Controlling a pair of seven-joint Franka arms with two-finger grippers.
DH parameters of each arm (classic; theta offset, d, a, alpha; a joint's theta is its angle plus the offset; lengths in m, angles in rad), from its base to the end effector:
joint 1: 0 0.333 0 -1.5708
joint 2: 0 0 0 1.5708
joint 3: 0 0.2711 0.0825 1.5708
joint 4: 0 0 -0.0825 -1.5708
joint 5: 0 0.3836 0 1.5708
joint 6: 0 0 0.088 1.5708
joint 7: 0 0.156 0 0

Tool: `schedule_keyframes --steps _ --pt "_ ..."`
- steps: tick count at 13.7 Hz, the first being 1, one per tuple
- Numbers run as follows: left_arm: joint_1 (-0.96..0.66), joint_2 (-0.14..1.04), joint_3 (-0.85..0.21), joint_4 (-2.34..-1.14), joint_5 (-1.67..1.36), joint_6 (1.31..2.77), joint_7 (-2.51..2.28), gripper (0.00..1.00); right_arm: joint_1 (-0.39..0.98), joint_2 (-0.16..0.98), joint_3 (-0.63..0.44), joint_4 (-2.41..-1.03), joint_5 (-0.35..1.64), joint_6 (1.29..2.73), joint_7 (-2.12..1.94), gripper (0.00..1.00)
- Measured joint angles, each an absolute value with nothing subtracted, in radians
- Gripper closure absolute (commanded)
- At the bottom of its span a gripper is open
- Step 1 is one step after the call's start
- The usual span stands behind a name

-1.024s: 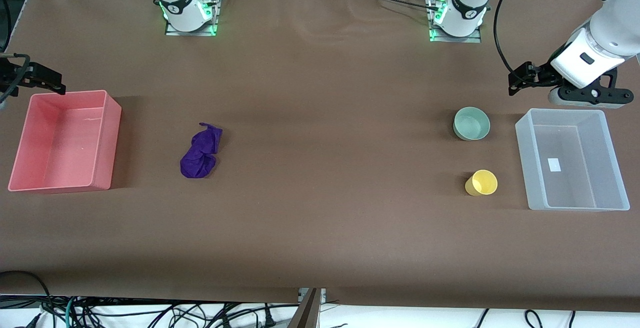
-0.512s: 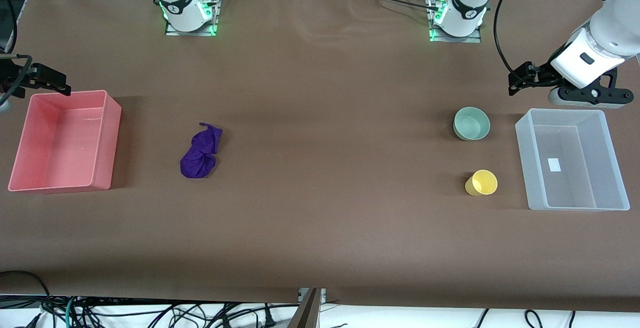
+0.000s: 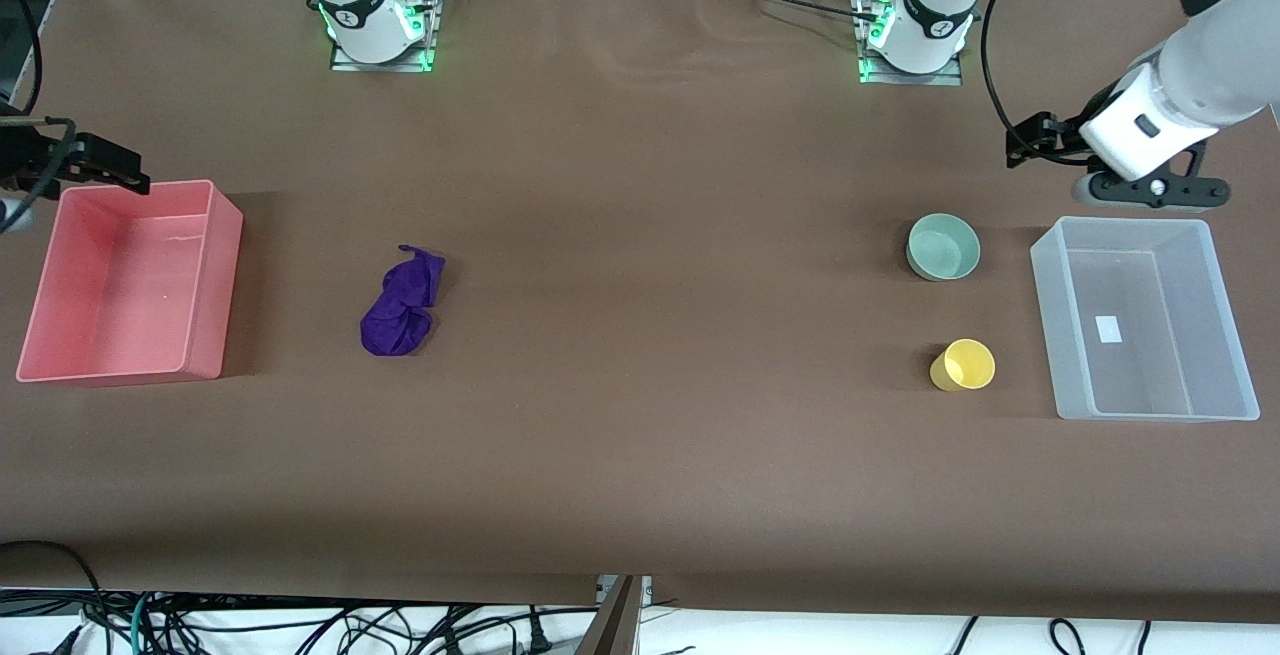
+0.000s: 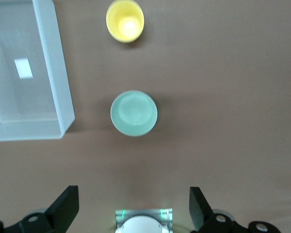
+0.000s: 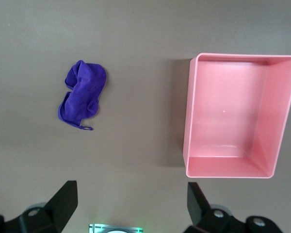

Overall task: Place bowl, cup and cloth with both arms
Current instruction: 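Reach the right gripper to the purple cloth while the left gripper grasps the bowl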

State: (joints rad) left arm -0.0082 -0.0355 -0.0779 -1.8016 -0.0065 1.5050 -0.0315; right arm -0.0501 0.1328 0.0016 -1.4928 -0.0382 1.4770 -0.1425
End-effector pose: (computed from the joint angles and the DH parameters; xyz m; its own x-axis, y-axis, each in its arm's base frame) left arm 0.5079 -0.0452 0.4399 0.9647 -0.0513 -0.2582 -0.0543 -0.9985 -0.0045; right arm 0.5682 -0.0339 0.4850 0.9842 0.0908 -0.1519 0.0944 -0.9954 0.0165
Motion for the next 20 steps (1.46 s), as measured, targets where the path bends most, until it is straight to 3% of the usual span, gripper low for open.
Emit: schedule_keyframes --steps 3,9,13,15,17,20 --pt "0.002 0.001 -0.077 -1.848 -0.001 1.58 0.013 0.0 -0.043 0.178 0.004 -1.541 -0.036 1.502 -0.143 0.0" --pt "0.065 0.083 -0.073 -2.223 0.028 2.181 0.259 0.0 -0.04 0.226 0.069 -1.745 0.081 1.773 0.099 0.0" --pt "0.08 0.227 -0.073 -2.269 0.043 2.395 0.365 0.0 0.003 0.27 0.116 -1.876 0.08 1.987 0.241 0.0" --pt "0.092 0.284 -0.073 -2.281 0.045 2.451 0.431 0.05 0.008 0.292 0.116 -1.965 0.08 2.143 0.247 0.0" --pt "0.118 0.314 -0.073 -2.282 0.047 2.461 0.554 0.27 0.008 0.323 0.116 -2.039 0.08 2.279 0.248 0.0" --pt "0.17 0.329 -0.072 -2.288 0.047 2.461 0.71 0.98 0.013 0.383 0.116 -2.069 0.08 2.389 0.263 0.0"
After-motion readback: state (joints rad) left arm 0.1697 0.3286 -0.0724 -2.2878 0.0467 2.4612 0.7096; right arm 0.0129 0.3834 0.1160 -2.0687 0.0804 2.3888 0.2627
